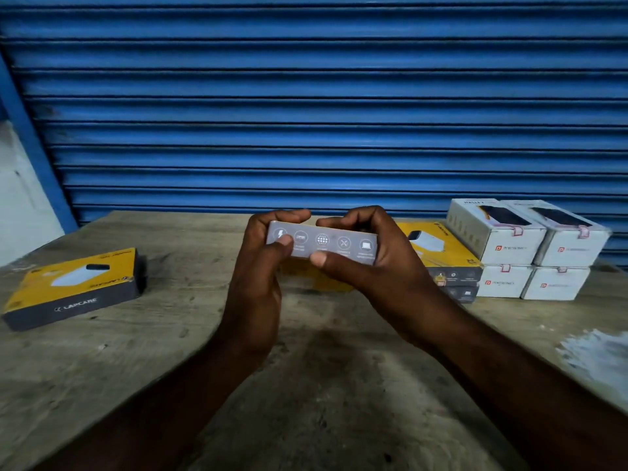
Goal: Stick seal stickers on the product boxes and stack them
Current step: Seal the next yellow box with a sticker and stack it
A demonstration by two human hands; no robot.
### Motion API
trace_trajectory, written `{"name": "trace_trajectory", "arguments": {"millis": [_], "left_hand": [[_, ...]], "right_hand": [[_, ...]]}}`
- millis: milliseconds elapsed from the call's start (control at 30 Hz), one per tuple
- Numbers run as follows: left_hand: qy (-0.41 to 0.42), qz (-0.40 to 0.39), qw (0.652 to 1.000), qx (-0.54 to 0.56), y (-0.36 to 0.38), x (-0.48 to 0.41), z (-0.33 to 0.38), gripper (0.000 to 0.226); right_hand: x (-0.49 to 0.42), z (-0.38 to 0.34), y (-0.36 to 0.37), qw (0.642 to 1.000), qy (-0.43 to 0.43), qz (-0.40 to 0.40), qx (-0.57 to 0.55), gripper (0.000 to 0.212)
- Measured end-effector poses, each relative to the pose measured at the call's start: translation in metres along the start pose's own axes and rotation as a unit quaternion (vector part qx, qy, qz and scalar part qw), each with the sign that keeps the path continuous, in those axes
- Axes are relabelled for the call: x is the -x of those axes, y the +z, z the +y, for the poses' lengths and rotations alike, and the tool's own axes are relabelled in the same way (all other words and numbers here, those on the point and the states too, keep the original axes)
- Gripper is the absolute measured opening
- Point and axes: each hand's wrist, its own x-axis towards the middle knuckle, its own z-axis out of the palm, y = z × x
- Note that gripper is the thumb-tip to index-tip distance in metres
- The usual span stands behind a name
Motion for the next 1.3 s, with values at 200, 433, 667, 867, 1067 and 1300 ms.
{"name": "trace_trajectory", "arguments": {"millis": [200,433,667,867,1067,1300], "left_hand": [[-0.019,-0.097,0.992,-0.074,-0.006,-0.003,0.005,0.046],[0.031,-0.101,0.970,-0.220,-0.013,-0.004,0.004,0.060],[0.010,-0.022,0.989,-0.146,-0.012,-0.009,0.004,0.046],[-0.037,0.105,0.990,-0.084,-0.027,-0.028,-0.001,0.057],[-0.019,-0.011,0.974,-0.224,-0.025,-0.023,-0.009,0.093],[0.050,-0.147,0.949,-0.274,-0.020,-0.015,0.003,0.079]], "right_hand": [[-0.009,-0.009,-0.010,0.988,0.063,-0.006,-0.140,0.015],[-0.011,-0.008,-0.021,0.994,0.041,-0.045,-0.091,0.053],[-0.010,0.008,-0.018,0.997,0.056,-0.029,-0.038,0.065],[-0.004,0.019,-0.008,0.991,0.109,-0.072,0.000,0.050],[-0.011,0.016,-0.001,0.972,0.166,0.042,-0.160,0.045],[-0.016,0.010,-0.007,0.949,0.174,0.090,-0.245,0.010]]}}
